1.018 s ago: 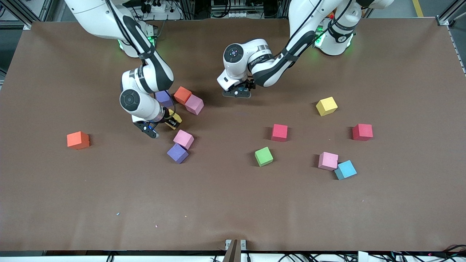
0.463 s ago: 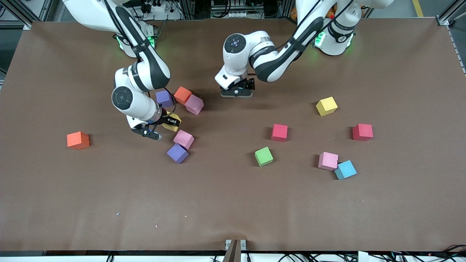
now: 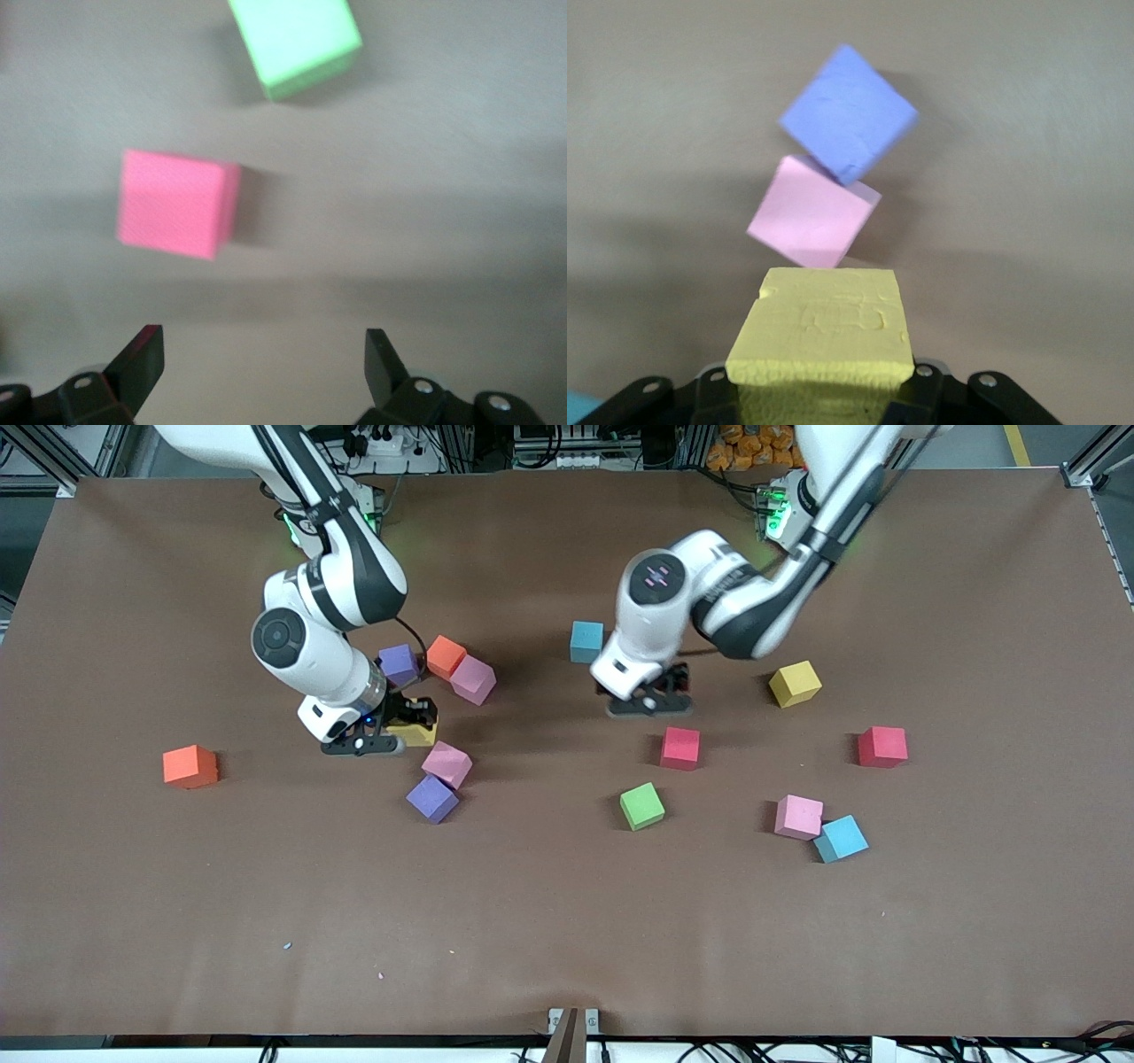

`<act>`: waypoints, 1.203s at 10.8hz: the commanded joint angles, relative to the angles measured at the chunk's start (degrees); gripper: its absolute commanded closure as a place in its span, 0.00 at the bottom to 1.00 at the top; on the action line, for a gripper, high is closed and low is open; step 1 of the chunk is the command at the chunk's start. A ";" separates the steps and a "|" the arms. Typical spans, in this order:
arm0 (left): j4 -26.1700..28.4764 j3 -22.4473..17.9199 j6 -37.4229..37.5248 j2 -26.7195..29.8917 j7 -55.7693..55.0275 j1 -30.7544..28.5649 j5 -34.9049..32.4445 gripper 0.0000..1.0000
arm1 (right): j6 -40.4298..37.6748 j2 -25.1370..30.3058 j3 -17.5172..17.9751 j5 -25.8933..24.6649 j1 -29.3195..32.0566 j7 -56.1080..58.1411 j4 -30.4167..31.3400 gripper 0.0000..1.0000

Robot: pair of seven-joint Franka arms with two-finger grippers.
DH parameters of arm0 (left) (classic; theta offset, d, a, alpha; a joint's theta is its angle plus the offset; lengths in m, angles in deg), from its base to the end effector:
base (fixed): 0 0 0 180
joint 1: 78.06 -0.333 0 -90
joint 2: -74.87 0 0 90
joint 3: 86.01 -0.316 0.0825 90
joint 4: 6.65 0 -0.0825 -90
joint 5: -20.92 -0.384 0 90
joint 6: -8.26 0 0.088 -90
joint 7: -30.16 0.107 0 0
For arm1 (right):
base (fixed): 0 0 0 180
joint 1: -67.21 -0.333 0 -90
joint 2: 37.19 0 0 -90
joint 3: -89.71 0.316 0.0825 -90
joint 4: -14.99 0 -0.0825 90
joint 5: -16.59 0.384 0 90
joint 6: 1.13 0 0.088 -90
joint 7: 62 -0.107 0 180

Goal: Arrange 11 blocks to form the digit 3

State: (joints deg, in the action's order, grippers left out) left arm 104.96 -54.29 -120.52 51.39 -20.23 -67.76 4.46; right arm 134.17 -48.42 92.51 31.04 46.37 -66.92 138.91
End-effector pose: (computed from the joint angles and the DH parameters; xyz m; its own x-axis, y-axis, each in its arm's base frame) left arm 0.4688 -0.3914 0.2942 0.9998 -0.0060 -0.0179 -0.0065 -0.9995 -0.0300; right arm 0.5122 0.2273 0.3065 0.9885 0.1484 -0.0305 0.1404 -0.9730 -0.1833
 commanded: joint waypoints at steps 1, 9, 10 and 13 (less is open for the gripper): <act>-0.94 0.63 -0.07 -1.83 7.91 -5.36 -0.77 0.00 | -3.37 4.37 0.80 -0.39 -0.60 14.00 0.28 1.00; -5.09 0.28 -4.28 -11.15 16.20 -7.75 -1.56 0.00 | -3.46 1.22 2.81 -21.89 -17.03 32.94 -2.45 1.00; -5.08 0.28 -4.38 -11.41 16.11 -7.66 -2.60 0.00 | -3.20 -0.53 4.65 -22.70 -17.22 33.56 -3.23 1.00; -4.82 0.28 -4.38 -13.25 15.59 -7.66 -6.03 0.00 | -8.96 -9.92 9.58 -28.07 -17.57 34.09 -13.23 1.00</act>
State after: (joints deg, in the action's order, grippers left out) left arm 100.92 -54.17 -124.78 39.63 -3.61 -75.46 1.17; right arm 129.72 -52.51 100.49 5.26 28.63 -34.19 132.89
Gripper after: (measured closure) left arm 0.000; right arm 0.445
